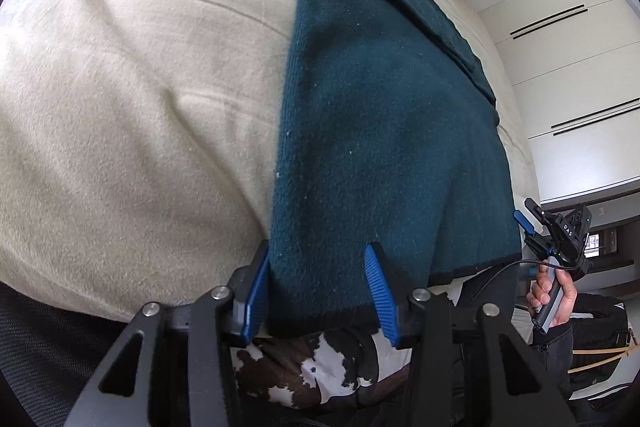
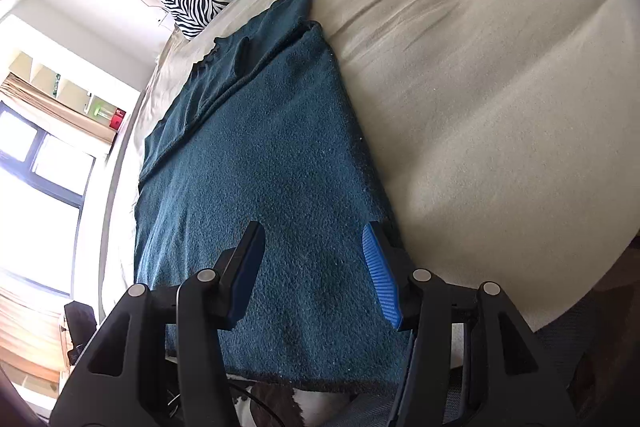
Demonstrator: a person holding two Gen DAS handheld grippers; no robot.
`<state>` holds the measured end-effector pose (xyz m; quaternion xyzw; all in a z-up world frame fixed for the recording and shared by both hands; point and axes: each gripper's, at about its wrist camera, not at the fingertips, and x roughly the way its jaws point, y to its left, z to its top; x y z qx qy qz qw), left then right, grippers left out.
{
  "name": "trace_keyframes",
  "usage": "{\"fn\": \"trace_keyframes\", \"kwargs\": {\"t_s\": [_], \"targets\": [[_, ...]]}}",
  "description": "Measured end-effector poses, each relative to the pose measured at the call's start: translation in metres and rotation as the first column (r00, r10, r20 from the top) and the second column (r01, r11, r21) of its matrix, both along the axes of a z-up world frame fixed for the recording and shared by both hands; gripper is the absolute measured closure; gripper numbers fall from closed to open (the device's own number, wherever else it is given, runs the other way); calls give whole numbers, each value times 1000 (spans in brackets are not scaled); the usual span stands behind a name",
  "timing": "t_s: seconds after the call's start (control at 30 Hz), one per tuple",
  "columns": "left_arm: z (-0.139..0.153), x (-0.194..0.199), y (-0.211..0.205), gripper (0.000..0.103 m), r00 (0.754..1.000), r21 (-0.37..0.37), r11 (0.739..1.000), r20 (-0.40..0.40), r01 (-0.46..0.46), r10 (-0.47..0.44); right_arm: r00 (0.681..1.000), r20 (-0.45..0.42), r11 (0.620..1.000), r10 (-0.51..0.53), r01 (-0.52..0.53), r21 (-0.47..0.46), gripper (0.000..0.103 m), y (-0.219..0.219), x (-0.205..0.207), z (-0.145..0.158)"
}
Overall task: Fold small clothes
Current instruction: 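Grasp the sweater hem with the left gripper and pull it toward the body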
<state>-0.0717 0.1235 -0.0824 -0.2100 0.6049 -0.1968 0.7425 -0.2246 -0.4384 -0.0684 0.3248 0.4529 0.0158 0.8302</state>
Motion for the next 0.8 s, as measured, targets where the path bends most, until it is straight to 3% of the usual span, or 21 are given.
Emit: {"fn": "trace_keyframes", "kwargs": {"t_s": [0.1, 0.2, 0.23, 0.5, 0.8], "targets": [[2, 1, -5, 56, 1000, 11, 1000, 0, 18, -18, 1000, -5, 1000, 0, 0, -21, 53, -4, -10, 6], [0, 2, -8, 87, 1000, 12, 1000, -11, 29, -29, 999, -33, 998, -9, 7, -56, 53, -9, -22, 12], [-3, 1, -8, 91, 999, 8, 1000, -15, 30, -29, 999, -47, 997, -13, 9, -70, 53, -12, -27, 13], [-1, -2, -9, 94, 999, -1, 999, 1, 37, -37, 988, -155, 1000, 9, -14, -29, 53, -22, -51, 4], [4, -8, 2, 95, 999, -29, 999, 33, 40, -39, 971, -237, 994, 24, 3, 114, 54, -30, -48, -12]]}}
